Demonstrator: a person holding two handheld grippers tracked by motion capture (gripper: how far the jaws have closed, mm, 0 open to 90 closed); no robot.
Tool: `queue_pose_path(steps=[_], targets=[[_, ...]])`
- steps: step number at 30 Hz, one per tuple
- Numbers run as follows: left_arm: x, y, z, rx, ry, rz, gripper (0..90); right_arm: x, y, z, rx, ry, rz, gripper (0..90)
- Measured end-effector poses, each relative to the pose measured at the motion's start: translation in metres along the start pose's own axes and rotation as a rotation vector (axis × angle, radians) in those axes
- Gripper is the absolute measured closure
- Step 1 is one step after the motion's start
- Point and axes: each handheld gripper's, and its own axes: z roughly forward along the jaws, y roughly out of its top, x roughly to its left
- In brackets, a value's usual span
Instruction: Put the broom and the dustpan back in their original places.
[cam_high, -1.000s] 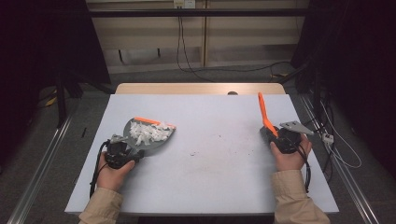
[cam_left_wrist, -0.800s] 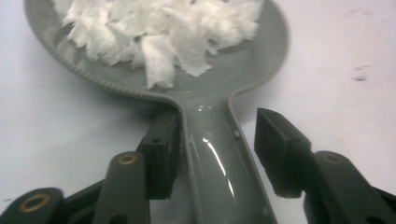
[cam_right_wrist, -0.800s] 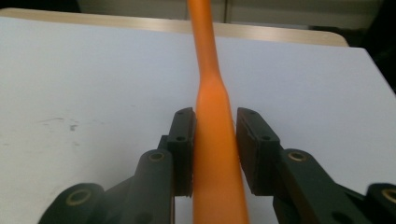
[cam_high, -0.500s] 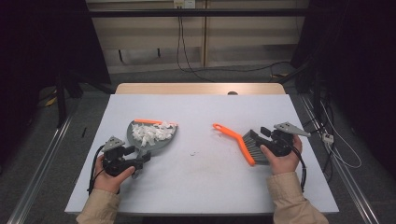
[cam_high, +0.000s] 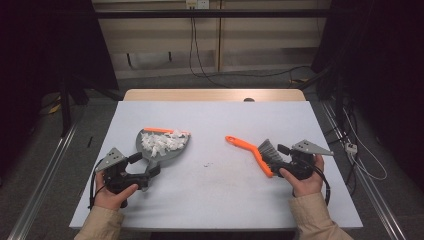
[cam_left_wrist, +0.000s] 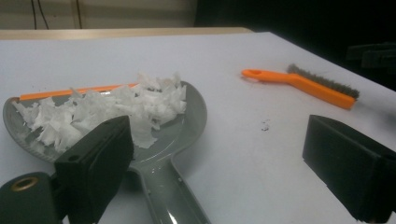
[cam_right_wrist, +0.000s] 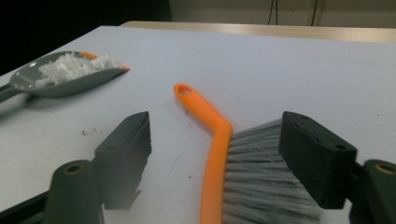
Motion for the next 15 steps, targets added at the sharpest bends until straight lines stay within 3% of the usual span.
queue_pose_path(steps=[4, 6, 15], targets=[[0.001, -0.002, -0.006, -0.024, -0.025, 0.005, 7.4, 0.003, -0.005, -0.007, 0.008, 0.0, -0.029, 22.2], [0.002, -0.003, -0.008, -0.022, -0.019, 0.006, 7.4, 0.004, -0.009, -0.008, 0.006, 0.016, -0.023, 22.0], [0.006, -0.008, -0.015, -0.041, -0.019, 0.009, 6.0, 0.007, -0.02, -0.013, 0.055, 0.003, -0.059, 21.5]])
